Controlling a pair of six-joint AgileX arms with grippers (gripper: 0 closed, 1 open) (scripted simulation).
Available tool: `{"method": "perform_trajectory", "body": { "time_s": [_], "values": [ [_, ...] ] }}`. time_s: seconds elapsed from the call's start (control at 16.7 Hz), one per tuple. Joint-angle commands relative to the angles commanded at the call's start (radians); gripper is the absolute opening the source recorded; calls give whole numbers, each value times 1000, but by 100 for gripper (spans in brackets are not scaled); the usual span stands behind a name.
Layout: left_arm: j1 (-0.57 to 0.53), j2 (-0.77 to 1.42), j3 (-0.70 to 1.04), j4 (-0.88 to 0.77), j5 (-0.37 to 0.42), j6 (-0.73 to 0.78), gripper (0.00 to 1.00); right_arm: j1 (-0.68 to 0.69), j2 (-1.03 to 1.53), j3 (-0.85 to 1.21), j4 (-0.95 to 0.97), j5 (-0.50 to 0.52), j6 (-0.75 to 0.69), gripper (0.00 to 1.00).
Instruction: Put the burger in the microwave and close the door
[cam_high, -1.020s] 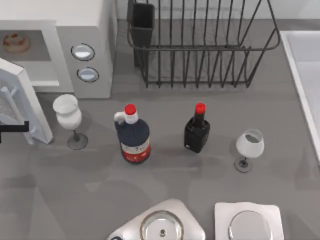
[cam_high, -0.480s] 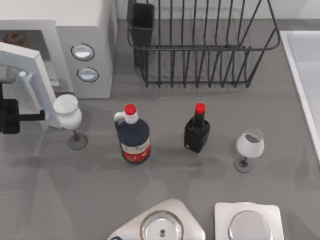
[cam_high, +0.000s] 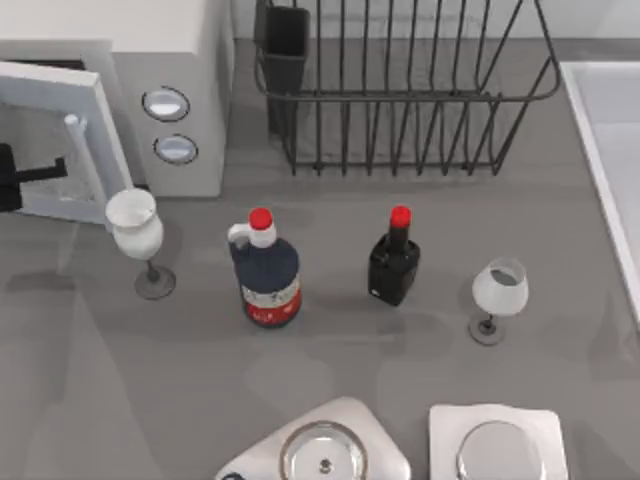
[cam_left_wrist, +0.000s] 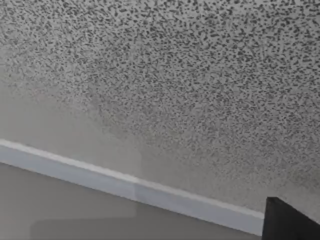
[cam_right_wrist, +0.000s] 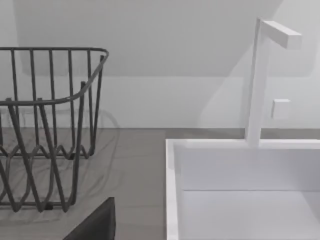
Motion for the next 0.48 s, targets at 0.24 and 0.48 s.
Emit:
{"method": "perform_trajectory", "body": {
  "time_s": [0.24,0.48],
  "values": [
    [-63,129,143,-17,-21,23,0,0,0,0,0,0,0,100],
    [-93,204,200,-39,-62,53,0,0,0,0,0,0,0,100]
  ]
}}
